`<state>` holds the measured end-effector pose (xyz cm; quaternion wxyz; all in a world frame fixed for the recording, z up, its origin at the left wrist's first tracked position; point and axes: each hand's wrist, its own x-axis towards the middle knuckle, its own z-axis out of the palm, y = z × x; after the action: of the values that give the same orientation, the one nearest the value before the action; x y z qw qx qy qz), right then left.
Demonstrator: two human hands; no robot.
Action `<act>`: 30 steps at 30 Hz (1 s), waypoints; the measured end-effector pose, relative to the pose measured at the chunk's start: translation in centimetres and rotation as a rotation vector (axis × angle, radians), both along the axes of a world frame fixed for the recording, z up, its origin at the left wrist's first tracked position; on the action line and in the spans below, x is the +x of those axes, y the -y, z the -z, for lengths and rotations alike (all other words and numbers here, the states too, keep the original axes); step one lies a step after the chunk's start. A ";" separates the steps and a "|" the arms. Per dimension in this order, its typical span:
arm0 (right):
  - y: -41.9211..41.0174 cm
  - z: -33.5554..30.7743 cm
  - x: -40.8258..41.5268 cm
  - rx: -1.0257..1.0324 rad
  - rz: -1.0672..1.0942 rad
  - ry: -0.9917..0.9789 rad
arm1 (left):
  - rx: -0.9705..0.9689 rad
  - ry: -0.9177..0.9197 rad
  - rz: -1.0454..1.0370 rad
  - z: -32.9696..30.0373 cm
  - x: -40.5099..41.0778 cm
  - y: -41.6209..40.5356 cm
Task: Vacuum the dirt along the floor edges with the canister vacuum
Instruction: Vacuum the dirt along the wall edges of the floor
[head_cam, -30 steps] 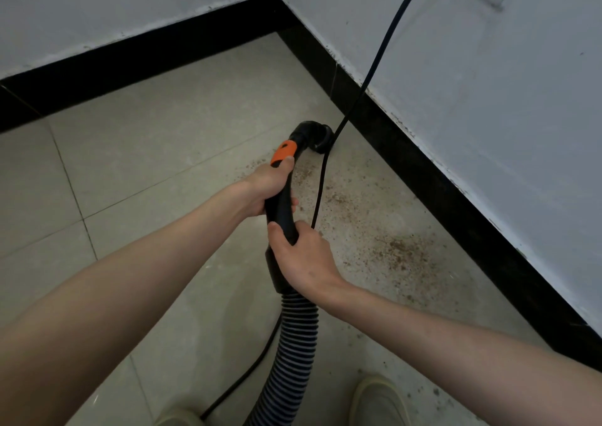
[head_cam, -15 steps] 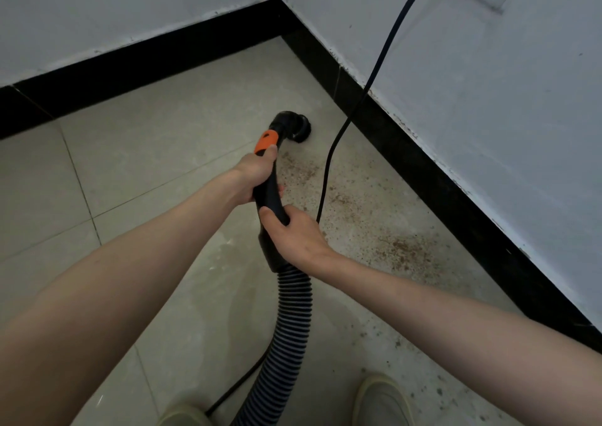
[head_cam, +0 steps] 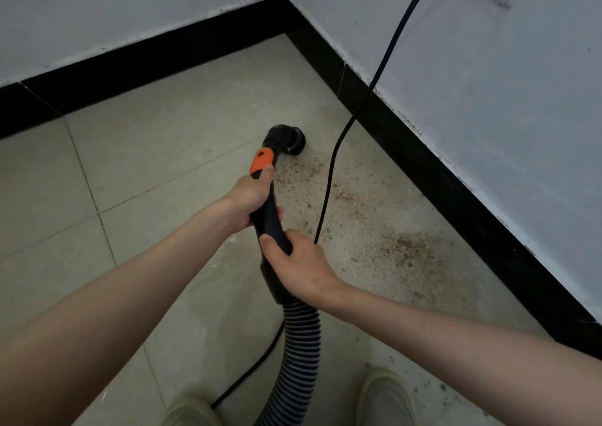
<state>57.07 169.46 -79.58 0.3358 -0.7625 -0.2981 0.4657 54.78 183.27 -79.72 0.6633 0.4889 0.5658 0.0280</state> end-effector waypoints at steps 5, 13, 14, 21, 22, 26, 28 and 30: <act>1.2 -0.3 -0.8 -0.026 0.110 0.009 | 0.000 0.007 0.104 0.2 0.8 0.9; 1.8 -0.2 -0.5 -0.034 0.194 0.022 | -0.001 0.006 0.185 0.4 2.5 1.5; 1.8 -0.3 -0.4 -0.029 0.196 0.010 | -0.003 0.009 0.182 0.4 2.4 1.5; -0.4 -0.3 0.0 -0.019 0.098 -0.010 | 0.048 -0.034 0.049 0.2 1.5 -0.3; -1.1 -0.3 0.1 -0.019 0.071 -0.001 | 0.060 -0.043 0.018 0.1 1.2 -0.8; -2.9 0.3 -0.6 -0.001 0.002 -0.003 | 0.088 -0.061 -0.077 0.0 -0.1 -2.3; -3.1 0.9 -1.1 0.003 -0.028 0.001 | 0.098 -0.070 -0.105 0.4 -0.9 -2.4; -2.9 1.3 -1.4 0.013 -0.063 -0.014 | 0.098 -0.063 -0.145 0.6 -1.9 -2.1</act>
<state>55.70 172.35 -80.87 0.3280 -0.7472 -0.3227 0.4796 52.85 185.32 -80.32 0.6166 0.4791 0.6184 0.0882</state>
